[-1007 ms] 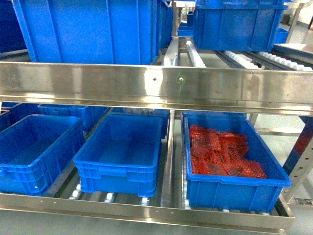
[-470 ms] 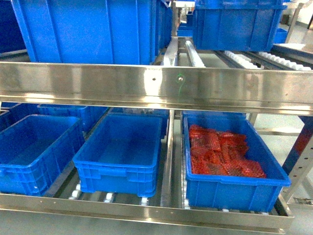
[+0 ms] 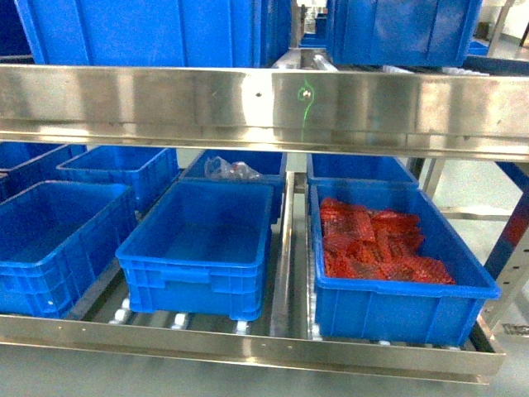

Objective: Pick blue part to blue bin on bottom shelf

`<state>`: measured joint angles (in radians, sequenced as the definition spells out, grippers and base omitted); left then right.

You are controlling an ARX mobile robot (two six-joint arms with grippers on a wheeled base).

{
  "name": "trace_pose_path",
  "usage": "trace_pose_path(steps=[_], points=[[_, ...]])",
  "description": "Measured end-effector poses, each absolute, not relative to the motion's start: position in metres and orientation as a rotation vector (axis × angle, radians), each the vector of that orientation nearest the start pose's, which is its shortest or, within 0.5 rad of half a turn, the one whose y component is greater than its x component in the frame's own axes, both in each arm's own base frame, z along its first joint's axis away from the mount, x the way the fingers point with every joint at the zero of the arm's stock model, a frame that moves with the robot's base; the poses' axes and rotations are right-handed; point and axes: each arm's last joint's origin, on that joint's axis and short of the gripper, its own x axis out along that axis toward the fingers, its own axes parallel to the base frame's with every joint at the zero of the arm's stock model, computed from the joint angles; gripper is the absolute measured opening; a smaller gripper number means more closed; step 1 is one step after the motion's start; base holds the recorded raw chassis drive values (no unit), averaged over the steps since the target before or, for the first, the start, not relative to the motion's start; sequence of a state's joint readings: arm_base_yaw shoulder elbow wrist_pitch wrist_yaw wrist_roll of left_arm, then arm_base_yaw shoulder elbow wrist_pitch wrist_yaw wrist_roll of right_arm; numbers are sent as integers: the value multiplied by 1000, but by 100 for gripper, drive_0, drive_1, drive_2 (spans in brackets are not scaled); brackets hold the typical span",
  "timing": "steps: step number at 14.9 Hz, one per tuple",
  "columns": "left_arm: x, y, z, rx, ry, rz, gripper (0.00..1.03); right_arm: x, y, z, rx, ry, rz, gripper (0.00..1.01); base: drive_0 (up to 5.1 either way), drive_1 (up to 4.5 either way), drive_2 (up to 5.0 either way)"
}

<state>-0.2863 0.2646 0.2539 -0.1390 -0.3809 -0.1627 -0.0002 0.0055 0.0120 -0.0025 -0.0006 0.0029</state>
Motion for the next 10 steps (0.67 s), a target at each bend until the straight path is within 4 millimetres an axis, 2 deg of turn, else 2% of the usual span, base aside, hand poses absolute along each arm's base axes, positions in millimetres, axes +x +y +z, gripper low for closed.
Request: trace_pose_path(steps=[10], points=[[103, -19, 216, -119, 135, 105, 43, 97, 0, 167, 3, -2, 0, 98, 0, 0, 0]])
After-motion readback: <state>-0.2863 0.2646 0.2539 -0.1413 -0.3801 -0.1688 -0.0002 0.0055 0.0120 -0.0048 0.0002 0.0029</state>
